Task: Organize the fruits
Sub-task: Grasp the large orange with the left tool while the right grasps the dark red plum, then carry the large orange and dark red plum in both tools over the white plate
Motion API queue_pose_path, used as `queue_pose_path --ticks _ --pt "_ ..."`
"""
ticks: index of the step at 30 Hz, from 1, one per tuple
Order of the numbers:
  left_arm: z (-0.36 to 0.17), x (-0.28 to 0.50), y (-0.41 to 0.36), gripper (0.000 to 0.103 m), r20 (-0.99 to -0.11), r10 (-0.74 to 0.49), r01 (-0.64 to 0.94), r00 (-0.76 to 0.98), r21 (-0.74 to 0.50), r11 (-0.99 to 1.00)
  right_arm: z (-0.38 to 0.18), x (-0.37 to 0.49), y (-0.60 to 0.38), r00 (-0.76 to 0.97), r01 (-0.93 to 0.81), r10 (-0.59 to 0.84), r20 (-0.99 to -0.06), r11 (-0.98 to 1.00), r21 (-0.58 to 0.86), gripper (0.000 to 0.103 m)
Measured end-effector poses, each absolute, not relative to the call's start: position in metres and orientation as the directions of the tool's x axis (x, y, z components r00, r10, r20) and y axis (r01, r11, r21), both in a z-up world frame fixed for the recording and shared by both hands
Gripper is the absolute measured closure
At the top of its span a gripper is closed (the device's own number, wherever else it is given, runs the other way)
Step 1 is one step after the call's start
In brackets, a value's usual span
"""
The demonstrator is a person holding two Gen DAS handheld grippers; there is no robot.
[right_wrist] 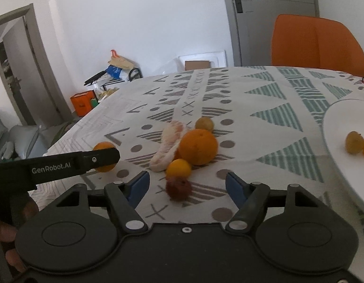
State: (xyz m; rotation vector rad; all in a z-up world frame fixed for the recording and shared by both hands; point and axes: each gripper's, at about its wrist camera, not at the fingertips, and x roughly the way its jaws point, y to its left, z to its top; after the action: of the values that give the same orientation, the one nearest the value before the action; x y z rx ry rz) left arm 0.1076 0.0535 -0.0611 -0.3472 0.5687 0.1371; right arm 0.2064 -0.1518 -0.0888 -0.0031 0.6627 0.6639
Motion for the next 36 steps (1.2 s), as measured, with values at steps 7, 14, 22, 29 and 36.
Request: queue_pose_path --ticks 7,14,22,29,36 --pt "-0.058 0.098 0.060 0.068 -0.535 0.040 -0.229 0.844 -0.292 0.928 -0.084 0.197 -0.143 0.584 -0.597 0.558 -0.589 0.788 0.154 0.081" --pt "-0.051 0.094 0.052 0.068 -0.525 0.027 -0.207 0.851 -0.287 0.935 -0.082 0.190 -0.154 0.609 -0.567 0.542 -0.578 0.808 0.160 0.081" --pt "-0.034 0.087 0.038 0.068 -0.494 0.020 -0.173 0.869 -0.266 0.948 -0.068 0.181 -0.172 0.658 -0.541 0.535 -0.530 0.825 0.161 0.081" --pt "-0.023 0.087 0.017 0.068 -0.472 -0.022 -0.117 0.882 -0.264 0.957 -0.058 0.177 -0.194 0.698 -0.503 0.504 -0.509 0.851 0.152 0.081" --pt "-0.004 0.095 -0.003 0.068 -0.430 -0.062 -0.045 0.901 -0.236 0.971 -0.039 0.177 -0.220 0.763 -0.457 0.472 -0.442 0.877 0.148 0.081"
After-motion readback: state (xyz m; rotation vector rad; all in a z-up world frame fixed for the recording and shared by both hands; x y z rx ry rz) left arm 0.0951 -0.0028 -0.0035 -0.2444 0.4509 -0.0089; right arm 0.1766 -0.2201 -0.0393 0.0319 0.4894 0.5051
